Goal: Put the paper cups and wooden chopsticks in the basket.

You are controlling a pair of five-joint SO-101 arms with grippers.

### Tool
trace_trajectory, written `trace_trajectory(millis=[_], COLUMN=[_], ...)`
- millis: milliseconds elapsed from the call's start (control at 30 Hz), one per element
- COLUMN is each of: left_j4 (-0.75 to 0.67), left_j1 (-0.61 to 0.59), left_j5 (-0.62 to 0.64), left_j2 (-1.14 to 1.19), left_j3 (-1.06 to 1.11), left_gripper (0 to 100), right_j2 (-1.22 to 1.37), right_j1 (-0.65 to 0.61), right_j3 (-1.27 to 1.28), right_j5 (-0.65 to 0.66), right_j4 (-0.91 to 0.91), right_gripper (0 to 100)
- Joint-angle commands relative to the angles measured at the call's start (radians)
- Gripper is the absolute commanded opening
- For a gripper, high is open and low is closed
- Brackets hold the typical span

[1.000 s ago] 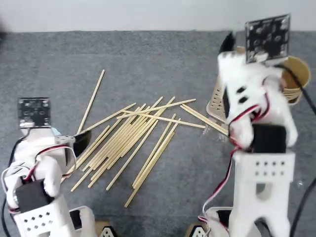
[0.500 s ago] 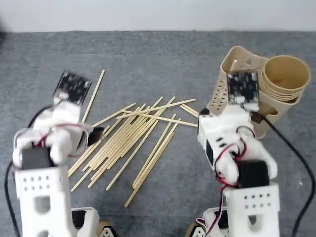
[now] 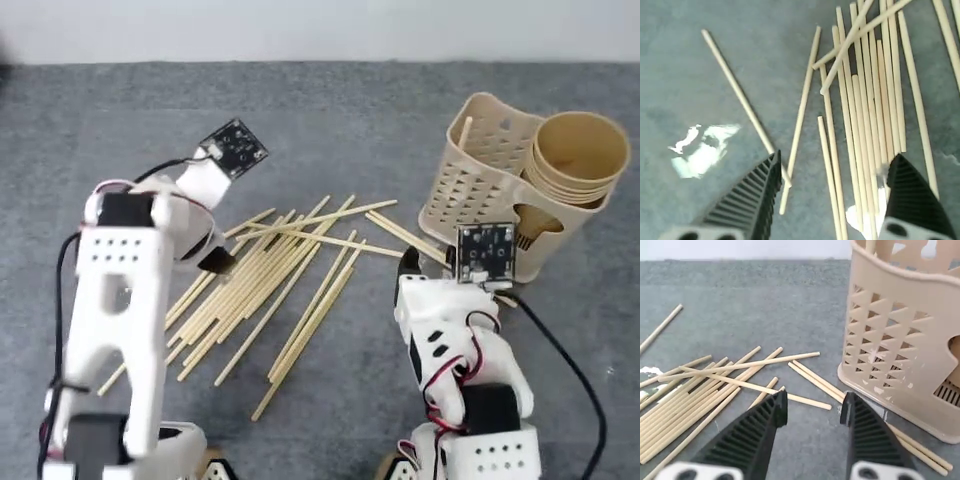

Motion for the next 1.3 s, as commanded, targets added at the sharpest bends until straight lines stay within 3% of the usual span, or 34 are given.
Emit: trace_trajectory(millis=[0,533,700,1000,1267], left_j4=[0.005,-0.005,-0.002,0.169,0.16], left_j1=[0.002,0.009,0.008,-0.018,-0.051], left_j5=[-0.009,-0.014,-0.011,-0.008,-0.014], left_j2=[0.1,0.457,0.548,0.566,0.649], left_j3=[-0.073,-0.137,-0.182,-0.381,-0.435], left_gripper=[32,32,27,27,27], right_j2=[-0.041,-0.041,-0.048,-0.048,-0.048], right_j1=[-0.033,-0.056,-0.058,-0.058,-0.058], right_j3=[0.002,0.012,0.028,0.028,0.028], right_j5=[-0.006,-0.005,-0.005,-0.005,-0.005], right_j4=[-0.021,-0.015,-0.024,-0.022,-0.021], right_gripper=[19.2,19.2,19.2,19.2,19.2])
